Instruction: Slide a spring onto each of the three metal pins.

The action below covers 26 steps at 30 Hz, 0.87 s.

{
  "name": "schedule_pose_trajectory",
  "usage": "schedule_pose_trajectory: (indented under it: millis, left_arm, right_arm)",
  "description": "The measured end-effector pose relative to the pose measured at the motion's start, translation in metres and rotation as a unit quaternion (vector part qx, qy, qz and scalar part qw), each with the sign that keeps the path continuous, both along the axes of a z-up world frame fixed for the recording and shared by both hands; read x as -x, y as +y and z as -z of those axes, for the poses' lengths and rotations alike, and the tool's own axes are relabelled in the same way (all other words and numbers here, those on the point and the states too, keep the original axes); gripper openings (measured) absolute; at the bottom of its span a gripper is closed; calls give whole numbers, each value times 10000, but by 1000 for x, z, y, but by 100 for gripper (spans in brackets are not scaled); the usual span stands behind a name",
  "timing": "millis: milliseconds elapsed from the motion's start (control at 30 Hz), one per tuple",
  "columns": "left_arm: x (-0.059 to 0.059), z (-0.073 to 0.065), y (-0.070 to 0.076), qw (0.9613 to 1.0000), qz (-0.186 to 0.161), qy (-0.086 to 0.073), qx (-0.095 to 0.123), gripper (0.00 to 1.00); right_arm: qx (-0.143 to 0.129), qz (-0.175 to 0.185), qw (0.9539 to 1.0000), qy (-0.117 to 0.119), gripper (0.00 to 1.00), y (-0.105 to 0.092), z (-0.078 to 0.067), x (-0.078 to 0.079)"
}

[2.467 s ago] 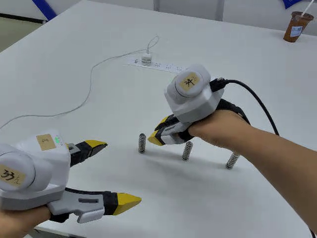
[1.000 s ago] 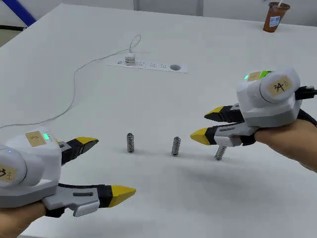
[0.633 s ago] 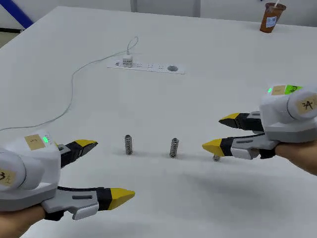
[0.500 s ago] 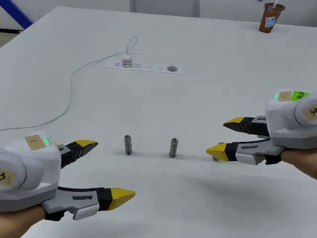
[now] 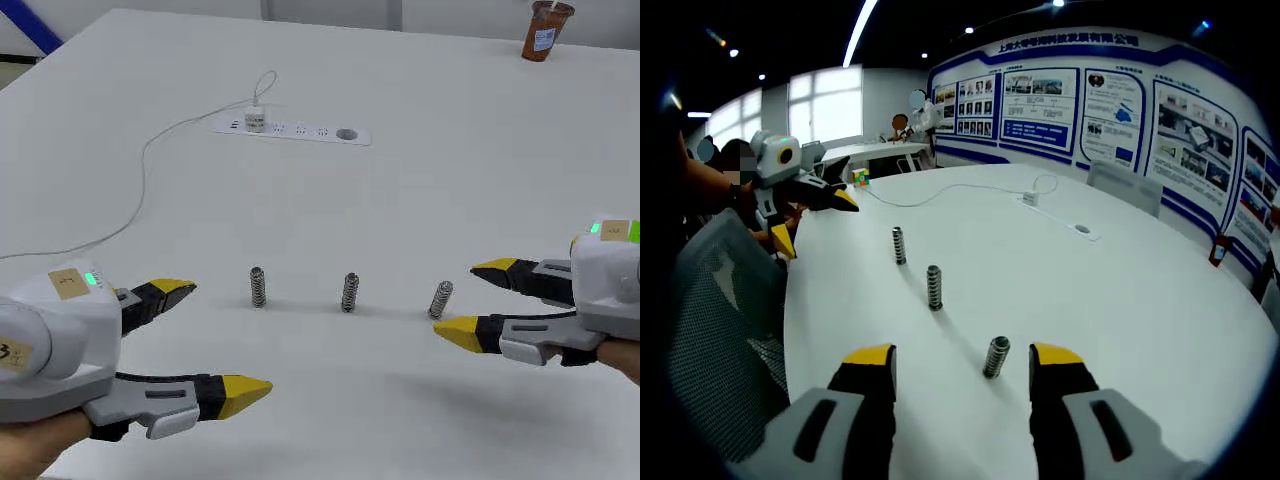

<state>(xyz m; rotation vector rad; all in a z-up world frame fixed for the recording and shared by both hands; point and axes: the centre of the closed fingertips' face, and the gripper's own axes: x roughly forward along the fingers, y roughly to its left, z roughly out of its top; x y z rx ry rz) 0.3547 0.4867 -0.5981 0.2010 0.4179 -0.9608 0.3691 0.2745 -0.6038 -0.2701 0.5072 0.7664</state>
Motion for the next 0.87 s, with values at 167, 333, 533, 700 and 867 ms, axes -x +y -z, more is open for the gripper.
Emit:
schedule_pose_trajectory:
  millis: [167, 333, 533, 700, 867]
  left_arm:
    - [0, 1, 1, 10000, -19, 10, 4, 84]
    - [1, 3, 1, 10000, -22, 23, 1, 84]
    - [1, 2, 2, 10000, -28, 18, 8, 84]
    - [1, 1, 2, 10000, -31, 15, 10, 84]
    - [2, 2, 2, 10000, -32, 29, 2, 84]
  right_arm:
    - [-69, 104, 9999, -5, 55, -4, 4, 5]
    - [-157, 178, 9997, 4, 55, -5, 7, 10]
    - [-158, 234, 9996, -1, 55, -6, 6, 14]
    - [-187, 308, 9993, -43, 56, -8, 3, 16]
    - [-157, 306, 9994, -35, 56, -10, 4, 18]
